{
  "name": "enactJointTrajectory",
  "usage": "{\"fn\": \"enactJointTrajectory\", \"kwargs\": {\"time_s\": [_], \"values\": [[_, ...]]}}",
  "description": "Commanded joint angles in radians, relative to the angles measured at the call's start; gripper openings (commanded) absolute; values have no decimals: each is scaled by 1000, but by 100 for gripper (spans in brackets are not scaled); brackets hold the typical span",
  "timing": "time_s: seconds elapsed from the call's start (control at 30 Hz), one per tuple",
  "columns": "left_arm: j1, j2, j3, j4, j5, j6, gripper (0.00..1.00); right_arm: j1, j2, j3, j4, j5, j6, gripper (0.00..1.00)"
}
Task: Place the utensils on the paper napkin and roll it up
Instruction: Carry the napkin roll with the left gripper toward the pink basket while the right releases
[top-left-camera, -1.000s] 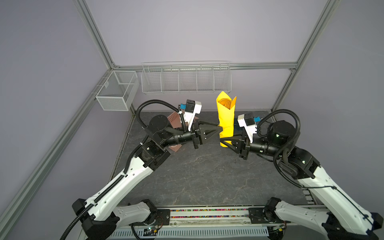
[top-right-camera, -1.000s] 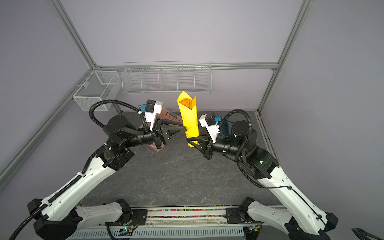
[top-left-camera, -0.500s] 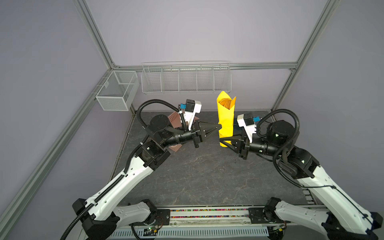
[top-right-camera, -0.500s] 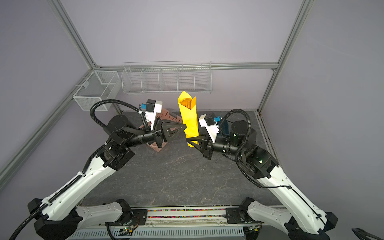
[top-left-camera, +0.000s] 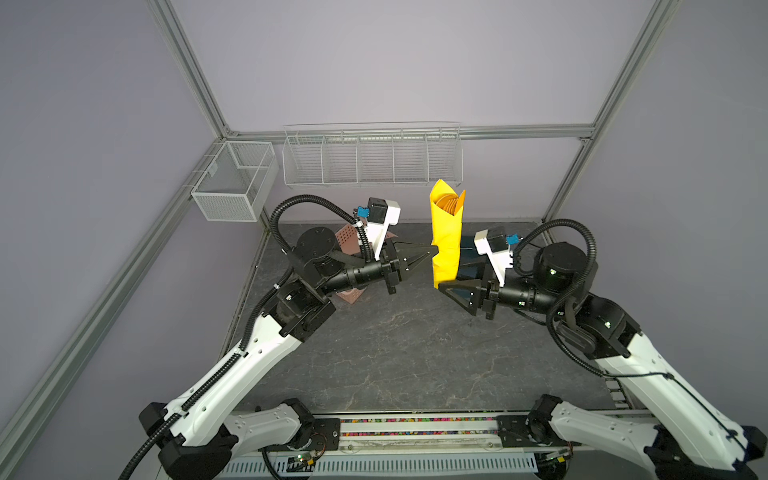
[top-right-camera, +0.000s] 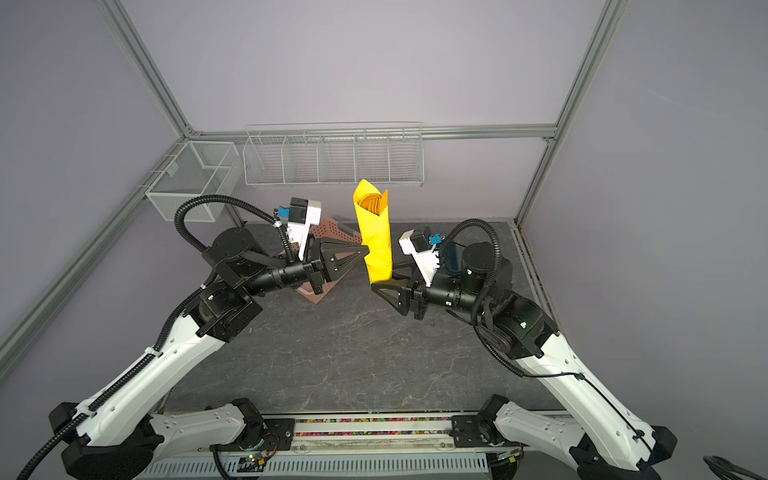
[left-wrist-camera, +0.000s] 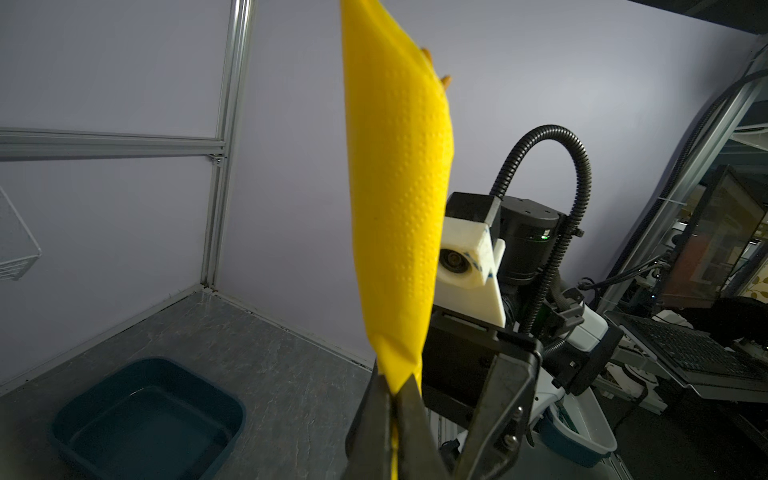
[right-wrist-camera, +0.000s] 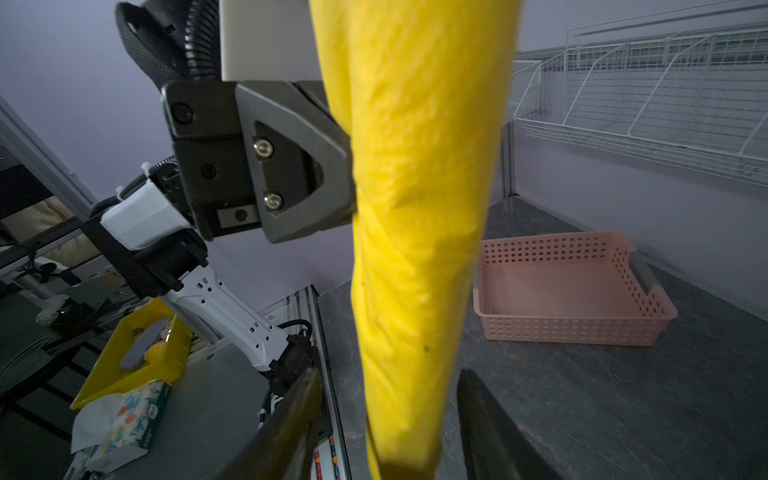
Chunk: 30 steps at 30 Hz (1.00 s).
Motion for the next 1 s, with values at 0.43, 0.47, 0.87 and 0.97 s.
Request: {"fn": "enactJointTrajectory", "kwargs": {"time_s": [0.43, 0.47, 0.87, 0.97], "values": [[346, 192, 306, -616, 151, 365, 0, -77, -52, -28, -105, 160, 8, 61], [367, 219, 340, -676, 139, 410, 0, -84, -50, -30, -107, 159, 10, 61], [524, 484, 430, -893, -218, 616, 0, -141, -43, -59, -110, 128, 41, 60], [558, 555, 449, -914, -273, 636, 0, -144, -46, -63, -111, 125, 46, 60]]}}
